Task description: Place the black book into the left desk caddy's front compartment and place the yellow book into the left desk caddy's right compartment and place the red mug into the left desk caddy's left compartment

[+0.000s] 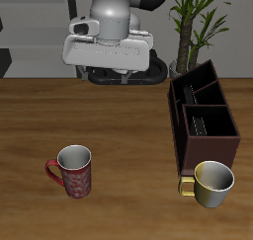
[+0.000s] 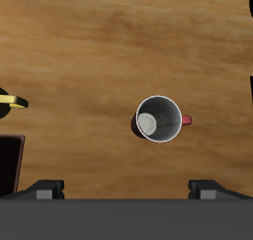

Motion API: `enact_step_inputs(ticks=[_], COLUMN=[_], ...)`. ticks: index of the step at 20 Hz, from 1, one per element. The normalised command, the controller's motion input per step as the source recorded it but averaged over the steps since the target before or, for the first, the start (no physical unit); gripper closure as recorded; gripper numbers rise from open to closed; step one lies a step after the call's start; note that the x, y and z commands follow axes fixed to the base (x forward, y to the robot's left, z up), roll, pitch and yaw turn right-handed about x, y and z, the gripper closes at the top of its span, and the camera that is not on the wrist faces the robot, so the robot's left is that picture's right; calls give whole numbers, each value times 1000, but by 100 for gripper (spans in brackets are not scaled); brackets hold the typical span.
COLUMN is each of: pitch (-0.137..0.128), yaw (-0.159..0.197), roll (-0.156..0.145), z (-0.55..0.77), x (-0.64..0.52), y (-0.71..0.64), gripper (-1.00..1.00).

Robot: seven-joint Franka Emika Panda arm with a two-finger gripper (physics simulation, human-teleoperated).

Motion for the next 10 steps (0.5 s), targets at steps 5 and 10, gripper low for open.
enact_step_inputs(ticks=[5, 10], pitch=[7, 1], yaw=[4, -11], roll=[38, 34], z=[-121, -70], x=[115, 194], y=[326, 111], gripper=[-100, -100])
